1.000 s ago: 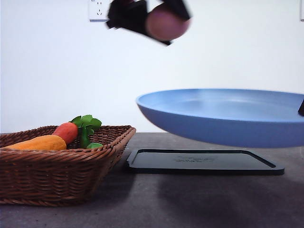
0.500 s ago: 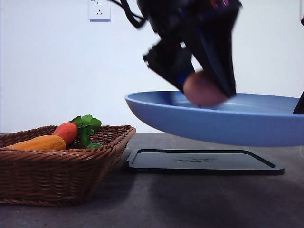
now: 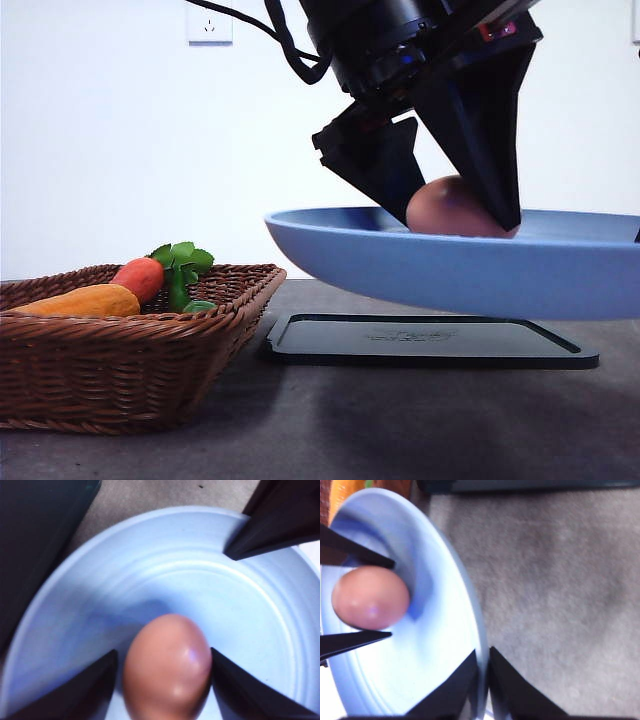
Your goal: Transfer egg from basket to plate and serve
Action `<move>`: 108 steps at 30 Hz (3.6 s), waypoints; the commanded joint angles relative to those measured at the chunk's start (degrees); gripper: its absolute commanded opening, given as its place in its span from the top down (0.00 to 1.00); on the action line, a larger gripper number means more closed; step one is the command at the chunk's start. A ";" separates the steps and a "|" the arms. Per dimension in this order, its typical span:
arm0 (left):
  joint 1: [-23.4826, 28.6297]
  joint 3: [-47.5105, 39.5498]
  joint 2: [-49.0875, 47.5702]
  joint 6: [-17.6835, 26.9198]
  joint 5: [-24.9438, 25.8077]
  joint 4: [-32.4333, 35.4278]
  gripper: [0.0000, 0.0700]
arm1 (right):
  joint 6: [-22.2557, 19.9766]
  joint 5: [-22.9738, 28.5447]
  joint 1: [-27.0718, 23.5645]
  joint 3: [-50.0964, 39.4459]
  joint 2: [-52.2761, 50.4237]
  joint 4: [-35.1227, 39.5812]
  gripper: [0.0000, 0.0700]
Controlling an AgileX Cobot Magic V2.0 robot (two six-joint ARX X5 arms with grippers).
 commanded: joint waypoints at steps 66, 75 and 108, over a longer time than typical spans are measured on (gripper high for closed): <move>17.11 0.87 -46.32 -2.08 -10.53 -13.53 0.45 | -4.54 -1.02 -6.47 42.66 54.83 5.68 0.67; 18.21 0.86 -40.31 -1.98 -21.35 -12.60 0.84 | -7.82 2.21 -6.14 43.45 42.15 -0.38 0.98; 32.44 -48.06 -66.79 -7.28 -21.79 19.48 1.00 | -6.54 56.54 22.81 -3.72 -8.68 35.11 1.00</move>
